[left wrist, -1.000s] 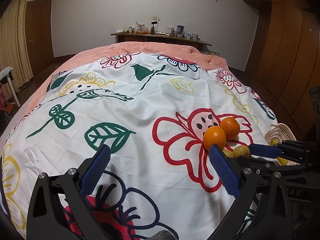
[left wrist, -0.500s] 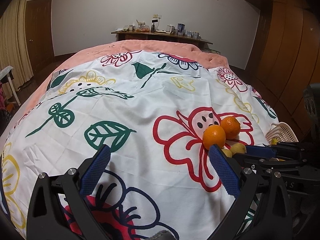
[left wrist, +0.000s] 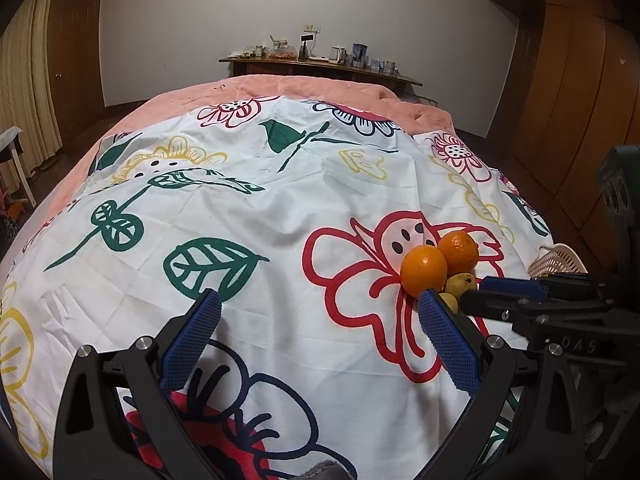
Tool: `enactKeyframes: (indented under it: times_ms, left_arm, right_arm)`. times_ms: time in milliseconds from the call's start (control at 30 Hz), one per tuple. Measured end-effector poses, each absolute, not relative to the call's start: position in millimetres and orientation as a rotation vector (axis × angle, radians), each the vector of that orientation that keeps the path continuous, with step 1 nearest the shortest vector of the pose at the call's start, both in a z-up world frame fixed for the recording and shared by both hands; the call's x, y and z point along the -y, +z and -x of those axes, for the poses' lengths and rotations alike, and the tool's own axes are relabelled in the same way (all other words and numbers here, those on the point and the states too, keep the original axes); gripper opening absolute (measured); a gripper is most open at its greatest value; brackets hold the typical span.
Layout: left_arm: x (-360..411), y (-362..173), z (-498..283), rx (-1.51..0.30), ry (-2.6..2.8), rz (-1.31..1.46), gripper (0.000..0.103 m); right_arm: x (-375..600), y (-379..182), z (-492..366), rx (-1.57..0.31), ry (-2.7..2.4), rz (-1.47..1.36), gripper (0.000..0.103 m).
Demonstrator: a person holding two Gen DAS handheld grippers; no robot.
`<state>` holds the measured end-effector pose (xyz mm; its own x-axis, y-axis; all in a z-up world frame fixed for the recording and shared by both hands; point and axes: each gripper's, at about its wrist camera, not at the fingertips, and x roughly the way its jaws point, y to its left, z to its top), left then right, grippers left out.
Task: Organize fruits
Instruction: 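Position the right tool over the kiwis while the left tool approaches the oranges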
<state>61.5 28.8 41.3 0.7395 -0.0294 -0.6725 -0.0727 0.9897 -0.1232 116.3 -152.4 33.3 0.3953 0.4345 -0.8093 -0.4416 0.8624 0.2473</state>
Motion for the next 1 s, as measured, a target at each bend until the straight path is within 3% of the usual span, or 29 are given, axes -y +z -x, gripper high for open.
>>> enactKeyframes:
  times_ms: [100,300,367,633,1000]
  left_arm:
    - [-30,41,-62,-0.742,0.018,0.153,0.100]
    - [-32,40,-63,-0.743,0.013,0.160,0.100]
    - [-31,39,-63,-0.744,0.009,0.164,0.100]
    - [-28,39,-65,-0.752,-0.008,0.152,0.100]
    - [-14,39,-69,-0.766,-0.019,0.067,0.100]
  right_arm:
    - [153,35,-122,-1.030,0.561,-0.040,0.049]
    - [151,25,-138,-1.079,0.525,-0.098,0.051]
    - [148,25,-136,-1.074,0.516,-0.070,0.049]
    - [148,30,-122,-1.032,0.513,-0.028,0.028]
    - [160,42,-102,-0.956,0.510,-0.039,0.028]
